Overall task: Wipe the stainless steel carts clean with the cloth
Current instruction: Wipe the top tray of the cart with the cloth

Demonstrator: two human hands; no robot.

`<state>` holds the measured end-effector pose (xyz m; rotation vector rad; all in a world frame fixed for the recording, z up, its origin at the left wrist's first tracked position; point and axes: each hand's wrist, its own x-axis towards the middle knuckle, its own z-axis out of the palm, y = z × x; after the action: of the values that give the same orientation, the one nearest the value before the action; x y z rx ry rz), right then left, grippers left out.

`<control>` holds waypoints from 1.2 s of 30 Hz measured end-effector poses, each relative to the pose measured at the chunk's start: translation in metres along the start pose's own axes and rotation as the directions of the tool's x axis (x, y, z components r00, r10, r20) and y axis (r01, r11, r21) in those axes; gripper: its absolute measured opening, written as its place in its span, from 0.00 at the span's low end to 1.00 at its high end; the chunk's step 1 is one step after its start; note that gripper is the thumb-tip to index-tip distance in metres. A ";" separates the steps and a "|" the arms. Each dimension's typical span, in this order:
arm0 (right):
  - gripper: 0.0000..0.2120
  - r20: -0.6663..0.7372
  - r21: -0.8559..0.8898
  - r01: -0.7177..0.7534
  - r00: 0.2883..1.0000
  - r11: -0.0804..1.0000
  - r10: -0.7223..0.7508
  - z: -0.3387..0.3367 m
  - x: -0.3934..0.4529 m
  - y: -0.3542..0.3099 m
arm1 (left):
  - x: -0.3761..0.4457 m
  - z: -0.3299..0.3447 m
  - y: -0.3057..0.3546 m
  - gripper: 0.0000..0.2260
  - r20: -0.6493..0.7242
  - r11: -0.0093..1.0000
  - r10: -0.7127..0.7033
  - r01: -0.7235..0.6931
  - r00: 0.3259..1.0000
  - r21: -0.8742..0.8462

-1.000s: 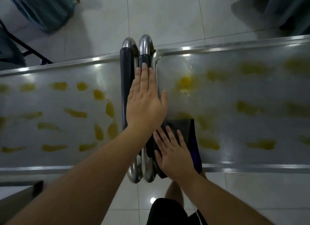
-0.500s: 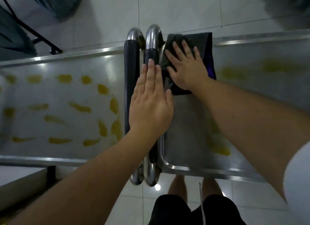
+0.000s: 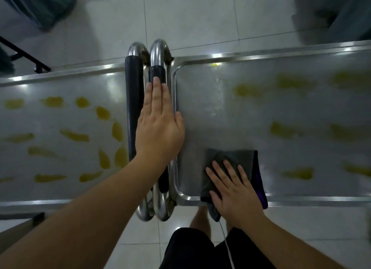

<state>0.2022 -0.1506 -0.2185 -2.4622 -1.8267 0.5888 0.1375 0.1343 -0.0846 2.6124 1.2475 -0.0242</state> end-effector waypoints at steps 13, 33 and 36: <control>0.32 -0.056 -0.028 -0.053 0.997 0.998 0.052 -0.095 0.220 0.077 | -0.002 0.001 0.003 0.34 -0.031 0.995 0.020 -0.017 0.999 0.095; 0.31 0.097 -0.057 -0.011 0.995 0.998 0.016 -0.032 -0.038 0.084 | -0.001 0.001 0.005 0.35 -0.010 0.974 0.061 -0.057 0.998 0.218; 0.31 0.159 -0.045 -0.040 0.986 0.998 0.047 -0.032 -0.053 0.094 | -0.001 0.002 0.005 0.35 -0.004 0.974 0.062 -0.060 0.998 0.220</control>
<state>0.2860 -0.2226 -0.1963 -2.5570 -1.8609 0.7800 0.1411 0.1300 -0.0852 2.8413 1.2306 -0.1462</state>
